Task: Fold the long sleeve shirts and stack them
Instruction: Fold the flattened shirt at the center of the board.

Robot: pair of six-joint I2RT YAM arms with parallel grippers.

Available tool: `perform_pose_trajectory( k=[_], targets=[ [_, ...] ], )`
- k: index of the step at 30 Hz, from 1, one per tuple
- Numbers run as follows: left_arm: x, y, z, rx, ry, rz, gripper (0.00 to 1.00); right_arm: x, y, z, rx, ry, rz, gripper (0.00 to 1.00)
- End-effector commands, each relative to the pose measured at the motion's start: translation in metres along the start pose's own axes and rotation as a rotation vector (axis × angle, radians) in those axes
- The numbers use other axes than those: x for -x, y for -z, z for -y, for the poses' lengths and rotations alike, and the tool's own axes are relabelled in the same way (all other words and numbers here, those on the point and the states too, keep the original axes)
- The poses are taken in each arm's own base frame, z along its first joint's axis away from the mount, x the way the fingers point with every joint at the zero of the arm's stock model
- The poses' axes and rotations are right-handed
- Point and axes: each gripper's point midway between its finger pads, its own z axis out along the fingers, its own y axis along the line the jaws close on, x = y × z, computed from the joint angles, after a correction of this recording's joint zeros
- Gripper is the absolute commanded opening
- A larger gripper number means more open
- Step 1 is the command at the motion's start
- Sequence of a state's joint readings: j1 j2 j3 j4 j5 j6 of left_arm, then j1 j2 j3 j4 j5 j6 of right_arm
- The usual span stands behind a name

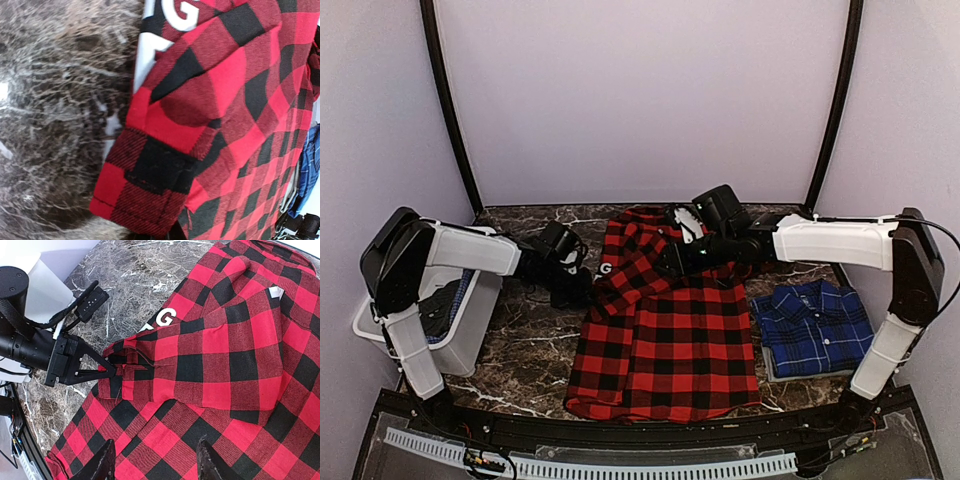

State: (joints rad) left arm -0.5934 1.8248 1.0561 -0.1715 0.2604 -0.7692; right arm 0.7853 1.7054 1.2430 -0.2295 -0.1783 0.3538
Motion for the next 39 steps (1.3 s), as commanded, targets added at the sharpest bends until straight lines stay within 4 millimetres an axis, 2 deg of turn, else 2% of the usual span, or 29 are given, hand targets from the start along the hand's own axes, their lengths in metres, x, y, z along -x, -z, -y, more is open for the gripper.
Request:
perform_pose_trajectory(
  k=[1,8,12,17,24,27,33,39],
  targets=[
    [-0.004,0.021,0.022,-0.014,-0.041,-0.032,0.01,0.008,0.006,0.002,-0.011,0.006,0.043,0.52],
    [-0.013,0.035,0.035,0.002,-0.065,-0.079,0.01,0.004,0.007,0.015,-0.048,0.003,0.048,0.52],
    [-0.014,0.035,0.022,0.083,-0.075,-0.09,0.09,0.002,0.004,0.014,-0.025,0.006,0.043,0.52],
    [-0.018,0.027,0.01,0.122,-0.064,-0.103,0.11,-0.003,0.003,0.017,-0.029,0.014,0.041,0.52],
    [-0.018,0.021,-0.001,0.167,-0.077,-0.103,0.2,-0.007,0.002,0.018,-0.022,0.016,0.041,0.52],
    [-0.019,0.018,-0.004,0.175,-0.077,-0.107,0.18,-0.009,0.003,0.018,-0.019,0.013,0.042,0.52],
    [-0.016,0.022,0.006,0.15,-0.088,-0.105,0.01,-0.013,0.005,0.019,-0.022,0.003,0.046,0.52],
    [-0.017,0.029,0.013,0.145,-0.109,-0.121,0.0,-0.016,0.004,0.022,-0.028,-0.008,0.046,0.52]
  ],
)
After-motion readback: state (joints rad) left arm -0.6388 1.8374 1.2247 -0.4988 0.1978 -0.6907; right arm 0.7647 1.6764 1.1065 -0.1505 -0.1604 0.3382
